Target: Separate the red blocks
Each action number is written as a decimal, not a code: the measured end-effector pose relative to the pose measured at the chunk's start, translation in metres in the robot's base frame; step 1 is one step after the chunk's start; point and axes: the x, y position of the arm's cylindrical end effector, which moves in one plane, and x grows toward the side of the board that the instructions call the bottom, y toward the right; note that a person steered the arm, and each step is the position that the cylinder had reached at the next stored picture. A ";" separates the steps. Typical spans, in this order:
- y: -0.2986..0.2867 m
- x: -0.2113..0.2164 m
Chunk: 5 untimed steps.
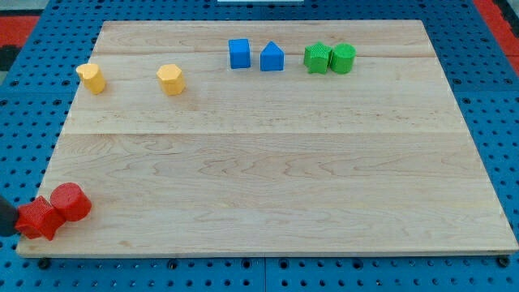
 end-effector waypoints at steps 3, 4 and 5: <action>0.142 -0.018; 0.175 -0.032; 0.202 -0.049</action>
